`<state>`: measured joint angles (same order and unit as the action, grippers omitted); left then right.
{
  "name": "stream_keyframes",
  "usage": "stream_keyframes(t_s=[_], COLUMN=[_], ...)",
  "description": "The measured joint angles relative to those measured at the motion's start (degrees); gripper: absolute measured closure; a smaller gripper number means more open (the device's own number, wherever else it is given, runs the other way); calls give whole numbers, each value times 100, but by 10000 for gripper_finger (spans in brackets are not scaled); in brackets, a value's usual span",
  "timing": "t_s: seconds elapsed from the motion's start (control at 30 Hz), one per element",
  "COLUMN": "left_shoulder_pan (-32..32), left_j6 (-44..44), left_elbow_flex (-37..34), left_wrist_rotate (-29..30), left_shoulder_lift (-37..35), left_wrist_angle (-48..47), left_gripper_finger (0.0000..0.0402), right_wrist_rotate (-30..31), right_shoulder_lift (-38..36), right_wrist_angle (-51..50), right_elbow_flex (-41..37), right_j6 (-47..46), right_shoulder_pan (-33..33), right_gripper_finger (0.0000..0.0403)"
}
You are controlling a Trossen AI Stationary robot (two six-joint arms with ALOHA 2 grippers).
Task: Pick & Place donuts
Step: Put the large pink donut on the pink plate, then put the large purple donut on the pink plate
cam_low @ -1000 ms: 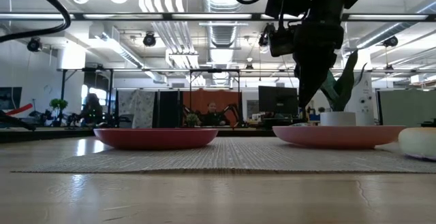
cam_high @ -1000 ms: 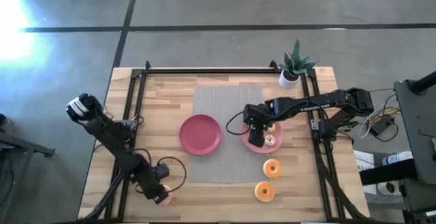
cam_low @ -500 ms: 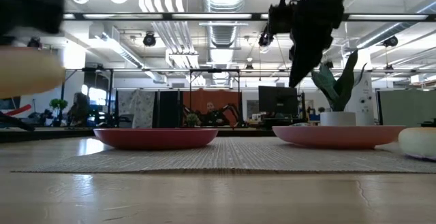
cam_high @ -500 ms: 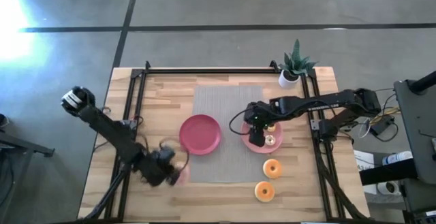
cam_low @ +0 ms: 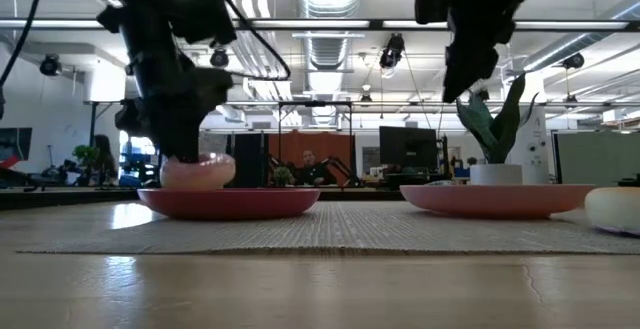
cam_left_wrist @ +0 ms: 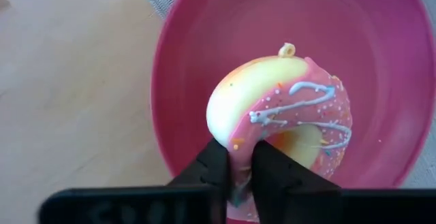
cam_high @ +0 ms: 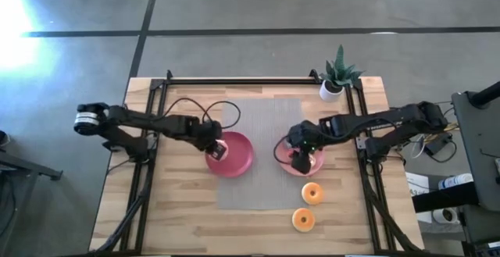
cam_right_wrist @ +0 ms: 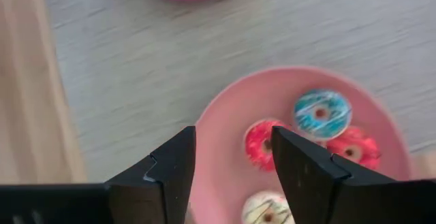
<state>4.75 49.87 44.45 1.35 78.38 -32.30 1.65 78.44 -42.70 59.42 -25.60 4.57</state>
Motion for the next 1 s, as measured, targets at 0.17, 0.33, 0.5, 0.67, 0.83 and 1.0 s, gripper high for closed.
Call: stream_keyframes(t_s=[0.17, 0.33, 0.5, 0.67, 0.83, 1.0], left_shoulder_pan=[33, 29, -14, -585, -1402, -1812], left_j6=[-22, -174, -288, -350, -120, 140], left_elbow_flex=[143, 465, 962, 1398, 1628, 1622], left_wrist_rotate=[-217, -385, 63, 313, 1074, 1375], left_shoulder_lift=[154, 22, -147, -353, -332, -166], left_wrist_angle=[-18, -786, -1985, -1881, -1552, -1503], left_gripper_finger=[303, 246, 233, 232, 232, 232], right_wrist_rotate=[16, 160, 94, -9, 756, 1180], right_shoulder_lift=[-3, -5, -57, -123, 19, 449], right_wrist_angle=[4, 4, -310, -379, -244, -80], right_elbow_flex=[-172, -261, -265, -484, -712, -759], right_j6=[-267, -276, -327, -611, -1064, -1094], right_shoulder_pan=[387, 770, 1161, 2141, 3475, 4126], right_gripper_finger=[220, 220, 220, 220, 220, 220])
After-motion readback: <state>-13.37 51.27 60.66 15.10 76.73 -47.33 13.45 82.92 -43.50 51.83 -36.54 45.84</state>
